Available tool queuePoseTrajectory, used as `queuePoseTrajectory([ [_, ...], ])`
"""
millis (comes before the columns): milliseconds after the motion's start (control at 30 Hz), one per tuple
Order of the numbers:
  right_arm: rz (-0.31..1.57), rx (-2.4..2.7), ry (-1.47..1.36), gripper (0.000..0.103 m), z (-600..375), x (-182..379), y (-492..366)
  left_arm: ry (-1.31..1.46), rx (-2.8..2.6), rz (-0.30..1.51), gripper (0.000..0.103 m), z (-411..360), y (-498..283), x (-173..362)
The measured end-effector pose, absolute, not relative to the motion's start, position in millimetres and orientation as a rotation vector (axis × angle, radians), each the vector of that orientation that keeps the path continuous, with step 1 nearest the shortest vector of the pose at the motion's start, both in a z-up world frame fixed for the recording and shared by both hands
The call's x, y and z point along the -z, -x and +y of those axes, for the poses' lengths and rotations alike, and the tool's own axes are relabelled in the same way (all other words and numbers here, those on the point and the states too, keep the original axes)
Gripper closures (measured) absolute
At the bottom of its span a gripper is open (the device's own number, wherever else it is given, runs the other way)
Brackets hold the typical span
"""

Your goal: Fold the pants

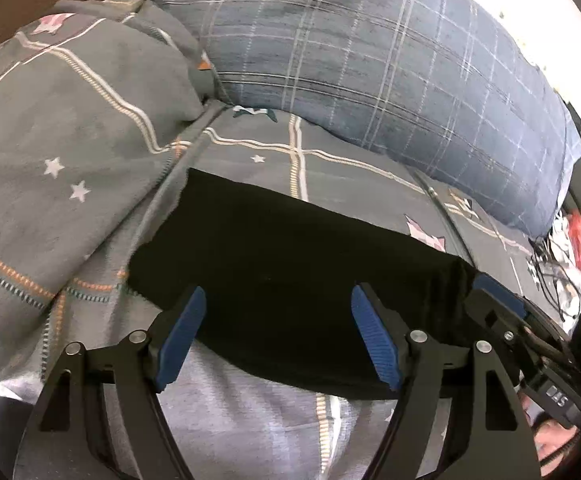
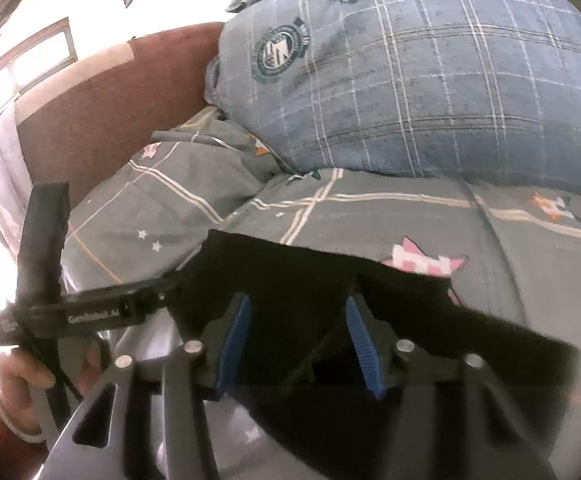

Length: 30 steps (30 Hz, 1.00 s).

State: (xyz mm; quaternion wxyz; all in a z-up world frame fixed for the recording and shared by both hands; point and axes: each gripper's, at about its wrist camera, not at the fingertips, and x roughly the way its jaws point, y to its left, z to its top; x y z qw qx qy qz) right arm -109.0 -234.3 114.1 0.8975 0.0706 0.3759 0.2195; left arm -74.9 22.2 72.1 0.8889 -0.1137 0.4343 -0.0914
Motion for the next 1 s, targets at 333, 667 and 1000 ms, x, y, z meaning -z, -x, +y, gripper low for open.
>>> queuePoseTrajectory([
  [333,0.814,-0.593,-0.043,0.036,-188,-117,59,0.491,0.127,0.898,0.020,71,89,-62],
  [667,0.931,-0.712,0.119,0.029,-115,-98,-2,0.571,0.099,0.969,0.020,76,84,-31],
  [1000,1.130,-0.821,0.132,0.024,-60,-47,-58,0.577,0.104,0.923,0.016,77,73,-25],
])
